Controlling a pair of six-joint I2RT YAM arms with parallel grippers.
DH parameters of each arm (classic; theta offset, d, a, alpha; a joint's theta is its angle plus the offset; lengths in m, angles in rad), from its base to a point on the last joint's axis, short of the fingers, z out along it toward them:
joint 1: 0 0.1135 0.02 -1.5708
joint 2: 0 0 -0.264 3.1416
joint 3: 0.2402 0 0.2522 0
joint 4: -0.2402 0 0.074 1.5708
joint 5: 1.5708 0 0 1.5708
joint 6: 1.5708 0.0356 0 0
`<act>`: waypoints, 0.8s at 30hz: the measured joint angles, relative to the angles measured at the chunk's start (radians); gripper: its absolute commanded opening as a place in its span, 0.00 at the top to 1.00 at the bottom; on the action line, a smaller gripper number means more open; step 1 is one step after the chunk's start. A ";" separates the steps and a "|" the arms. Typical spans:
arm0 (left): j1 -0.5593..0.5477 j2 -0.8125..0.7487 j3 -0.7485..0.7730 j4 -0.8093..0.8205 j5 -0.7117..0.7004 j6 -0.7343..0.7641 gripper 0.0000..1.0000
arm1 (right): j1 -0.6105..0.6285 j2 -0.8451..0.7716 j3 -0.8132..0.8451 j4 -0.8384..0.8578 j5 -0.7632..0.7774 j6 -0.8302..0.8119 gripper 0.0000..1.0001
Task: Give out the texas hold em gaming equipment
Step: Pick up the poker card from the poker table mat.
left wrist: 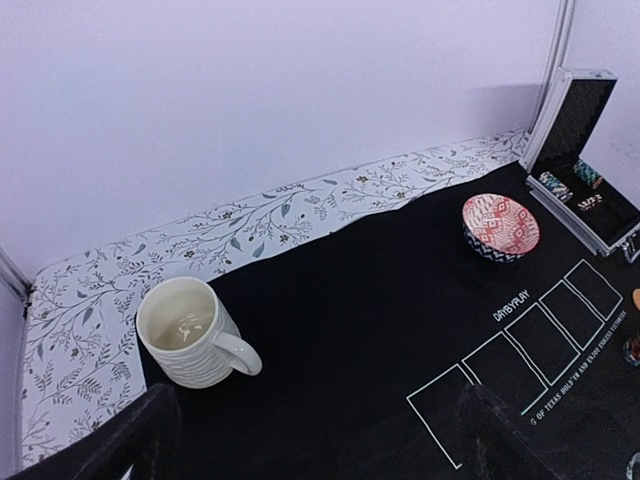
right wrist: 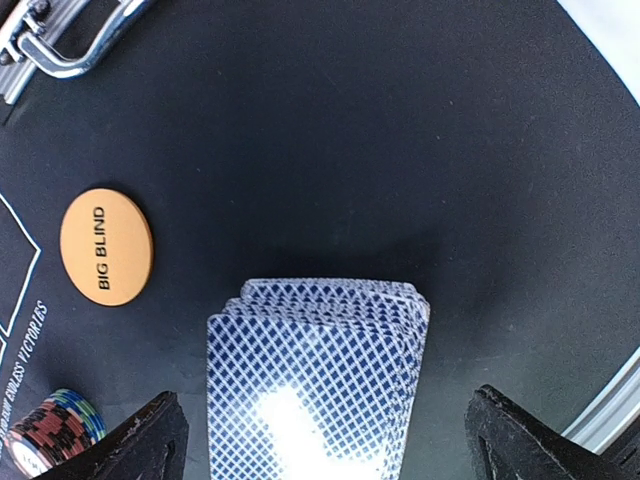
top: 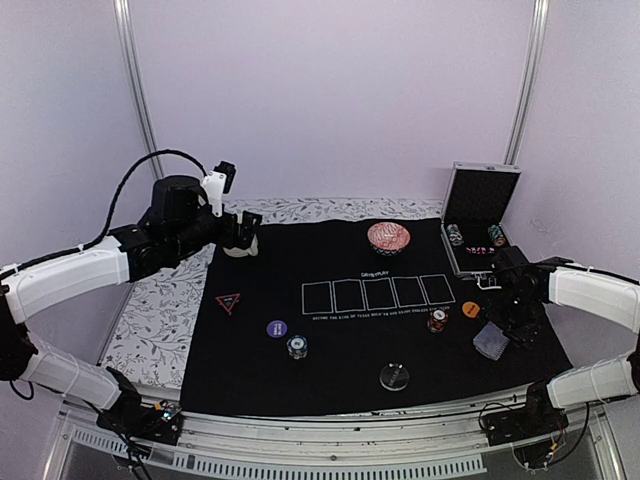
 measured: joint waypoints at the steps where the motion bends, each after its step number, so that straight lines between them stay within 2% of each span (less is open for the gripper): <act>1: 0.000 -0.002 0.000 0.000 0.002 0.000 0.02 | 0.000 0.000 0.000 -0.003 -0.002 0.000 0.01; 10: 0.000 -0.011 -0.009 0.003 0.012 0.000 0.02 | 0.000 0.002 -0.029 0.043 -0.055 -0.024 0.01; 20: 0.000 -0.011 -0.016 0.003 0.018 0.001 0.02 | 0.000 0.077 -0.074 0.109 -0.079 -0.042 0.01; 24: 0.000 -0.010 -0.016 0.005 0.020 0.001 0.02 | 0.000 0.079 -0.074 0.109 -0.079 -0.043 0.11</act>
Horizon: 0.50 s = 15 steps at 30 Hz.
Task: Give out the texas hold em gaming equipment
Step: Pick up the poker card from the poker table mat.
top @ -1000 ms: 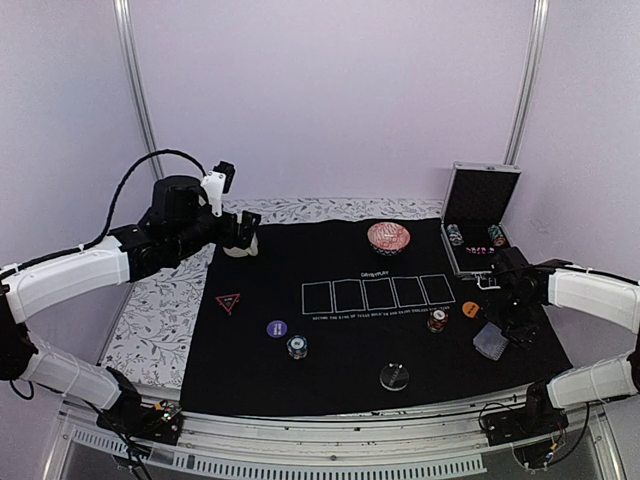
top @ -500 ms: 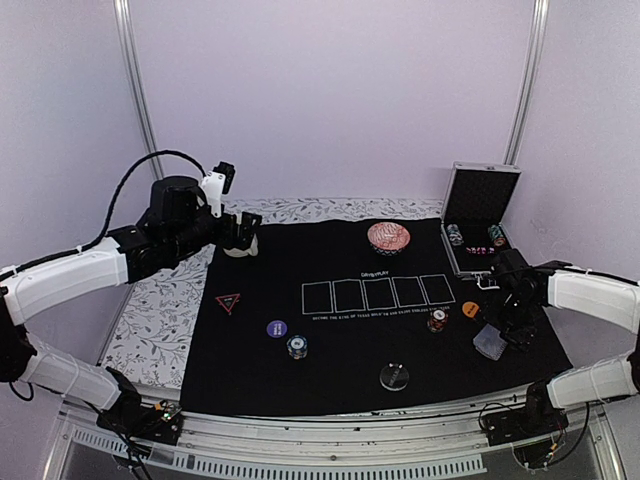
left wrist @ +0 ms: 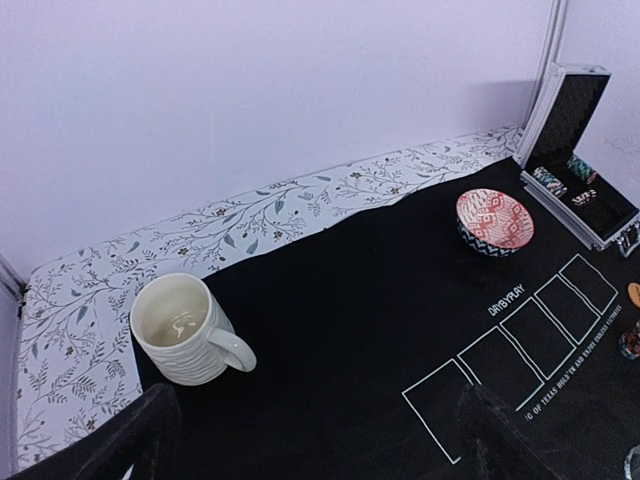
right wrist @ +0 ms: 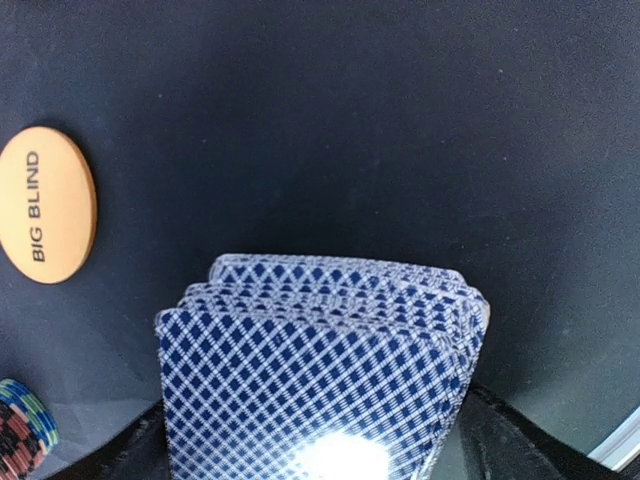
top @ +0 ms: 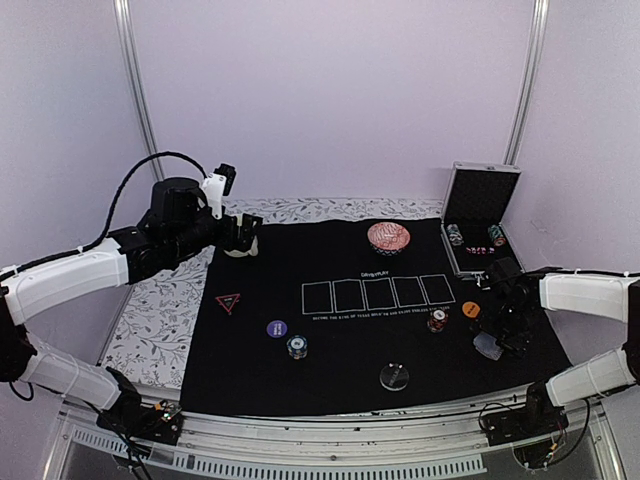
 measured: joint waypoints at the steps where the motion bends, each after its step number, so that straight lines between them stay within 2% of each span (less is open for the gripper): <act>1: 0.000 0.000 0.000 0.000 0.000 0.000 0.02 | 0.000 0.000 0.000 -0.002 0.000 -0.002 0.13; 9: 0.000 0.000 0.000 0.000 0.000 0.004 0.02 | 0.000 0.001 -0.003 -0.006 0.006 -0.022 0.29; 15: 0.000 0.000 0.000 0.000 0.000 0.007 0.02 | -0.001 0.001 -0.003 -0.002 0.006 -0.048 0.36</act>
